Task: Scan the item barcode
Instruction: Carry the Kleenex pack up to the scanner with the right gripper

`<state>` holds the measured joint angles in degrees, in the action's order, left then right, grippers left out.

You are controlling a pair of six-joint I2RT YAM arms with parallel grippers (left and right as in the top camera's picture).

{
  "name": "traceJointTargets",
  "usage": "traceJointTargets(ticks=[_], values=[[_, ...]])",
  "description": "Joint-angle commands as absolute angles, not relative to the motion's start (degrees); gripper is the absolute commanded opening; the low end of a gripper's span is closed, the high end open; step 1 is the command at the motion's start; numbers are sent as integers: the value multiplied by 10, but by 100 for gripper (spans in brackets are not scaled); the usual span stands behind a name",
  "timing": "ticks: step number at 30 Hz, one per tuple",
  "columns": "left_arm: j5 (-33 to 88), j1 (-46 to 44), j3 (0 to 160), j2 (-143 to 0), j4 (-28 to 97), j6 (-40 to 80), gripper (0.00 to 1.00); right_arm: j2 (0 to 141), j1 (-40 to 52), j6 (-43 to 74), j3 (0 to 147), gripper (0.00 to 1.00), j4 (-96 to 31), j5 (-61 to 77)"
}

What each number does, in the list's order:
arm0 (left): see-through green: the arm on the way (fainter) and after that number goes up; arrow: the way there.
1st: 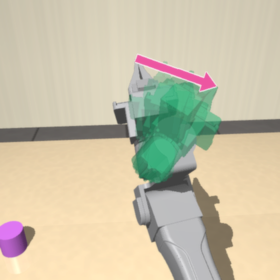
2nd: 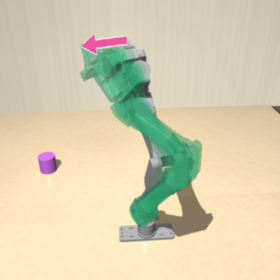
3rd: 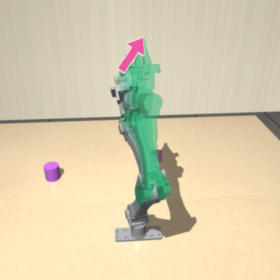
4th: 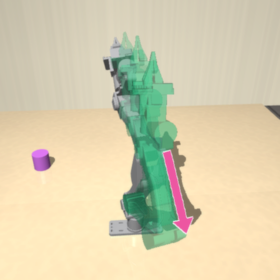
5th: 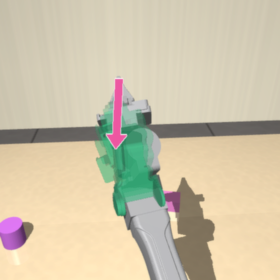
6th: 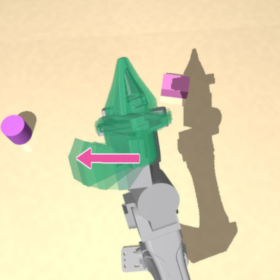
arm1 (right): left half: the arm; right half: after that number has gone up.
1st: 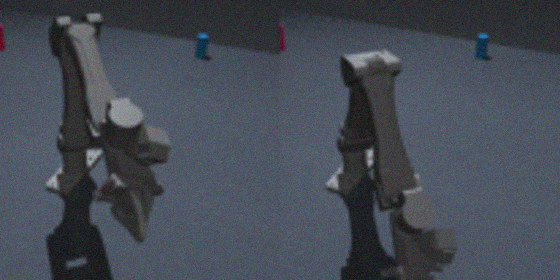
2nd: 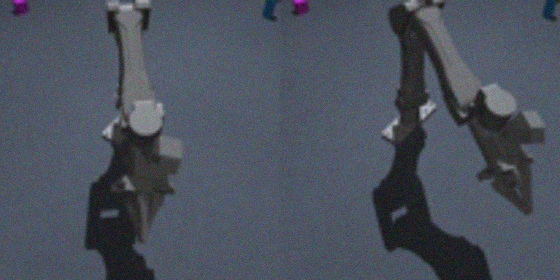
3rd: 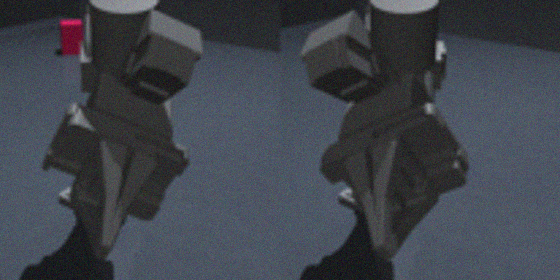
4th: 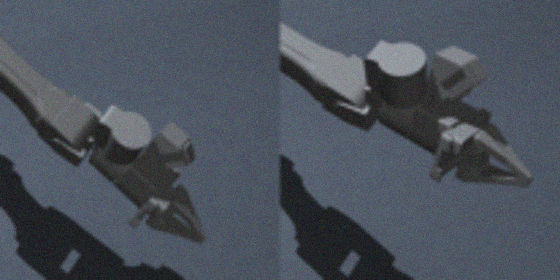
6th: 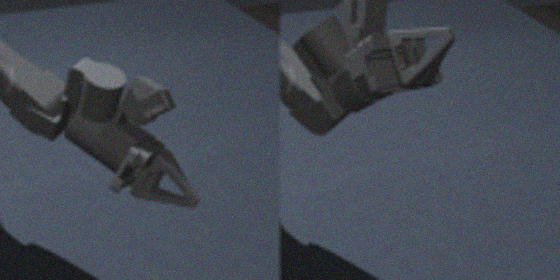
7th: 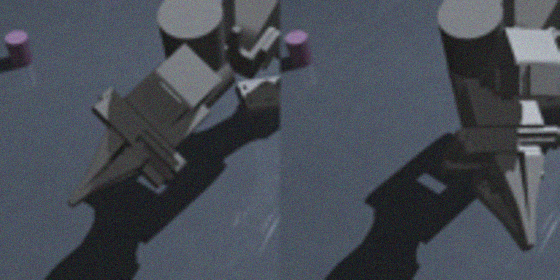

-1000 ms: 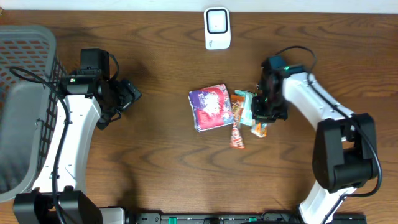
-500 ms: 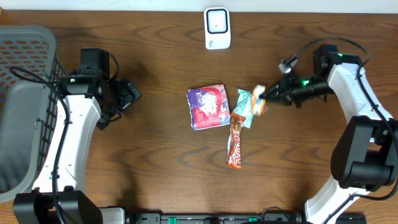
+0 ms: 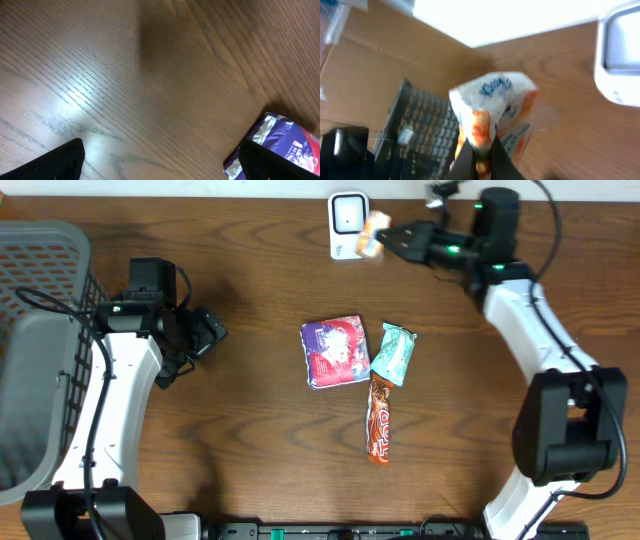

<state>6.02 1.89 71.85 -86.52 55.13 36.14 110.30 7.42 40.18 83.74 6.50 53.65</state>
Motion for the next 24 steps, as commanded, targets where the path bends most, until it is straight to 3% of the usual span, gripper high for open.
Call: traceJointTargets(ticks=[1,6,14,24], values=[[54,22,719,-864,552,358,98,1133,102,514,854,1,144,446],[55,22,719,-864,552,358,98,1239,122,558,970,1,161,423],[54,22,719,-864,552,358,98,1407,116,499,1258,1,-35,375],[55,22,719,-864,552,358,98,1407,109,431,1282,1,-148,283]])
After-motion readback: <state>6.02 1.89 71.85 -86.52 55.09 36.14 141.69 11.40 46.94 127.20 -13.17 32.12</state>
